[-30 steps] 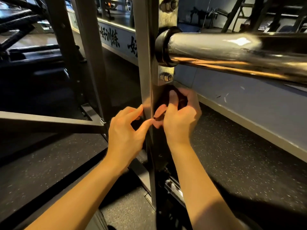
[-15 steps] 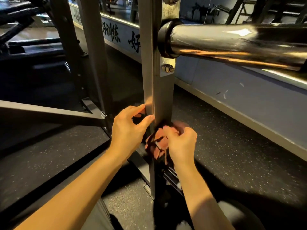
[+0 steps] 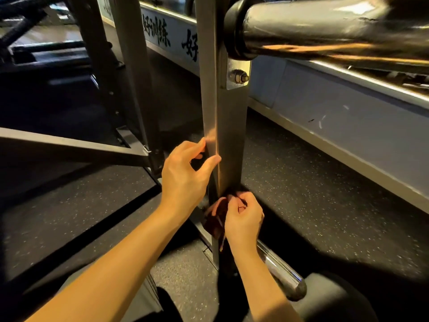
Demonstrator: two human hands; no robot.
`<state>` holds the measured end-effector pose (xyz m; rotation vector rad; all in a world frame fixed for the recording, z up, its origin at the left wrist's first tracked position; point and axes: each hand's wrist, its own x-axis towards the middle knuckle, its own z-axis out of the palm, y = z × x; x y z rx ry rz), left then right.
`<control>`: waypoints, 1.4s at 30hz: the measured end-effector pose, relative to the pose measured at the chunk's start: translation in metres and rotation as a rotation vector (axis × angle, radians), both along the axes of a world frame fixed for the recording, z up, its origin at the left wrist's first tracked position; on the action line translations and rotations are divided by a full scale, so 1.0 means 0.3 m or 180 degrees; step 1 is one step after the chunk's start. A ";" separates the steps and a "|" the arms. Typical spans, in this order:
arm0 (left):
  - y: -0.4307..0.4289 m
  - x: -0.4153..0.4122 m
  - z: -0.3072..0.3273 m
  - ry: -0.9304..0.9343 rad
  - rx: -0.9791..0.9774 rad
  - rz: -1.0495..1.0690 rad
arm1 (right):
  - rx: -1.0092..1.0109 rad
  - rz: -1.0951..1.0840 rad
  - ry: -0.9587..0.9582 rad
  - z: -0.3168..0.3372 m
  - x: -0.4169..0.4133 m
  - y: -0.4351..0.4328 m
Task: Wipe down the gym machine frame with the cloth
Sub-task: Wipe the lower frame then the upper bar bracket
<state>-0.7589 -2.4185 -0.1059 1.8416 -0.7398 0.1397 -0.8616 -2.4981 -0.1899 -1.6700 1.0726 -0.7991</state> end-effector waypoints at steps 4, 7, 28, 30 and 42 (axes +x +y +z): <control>0.000 -0.001 -0.005 -0.0012 -0.0046 0.0014 | 0.0363 0.0060 0.0166 -0.024 0.000 -0.041; -0.006 -0.002 -0.012 -0.0034 -0.0066 0.0018 | 0.0123 -0.0004 -0.0270 0.025 0.019 -0.028; 0.016 0.022 0.036 0.0211 0.0220 -0.0049 | 0.0654 -0.1113 -0.0507 0.205 -0.020 -0.262; 0.016 0.016 0.041 0.0265 0.0198 -0.0023 | 0.0752 -0.1038 -0.0375 0.204 0.005 -0.217; 0.027 0.025 0.080 0.0641 0.0229 -0.0270 | 0.0343 0.0142 -0.1492 0.376 0.034 0.037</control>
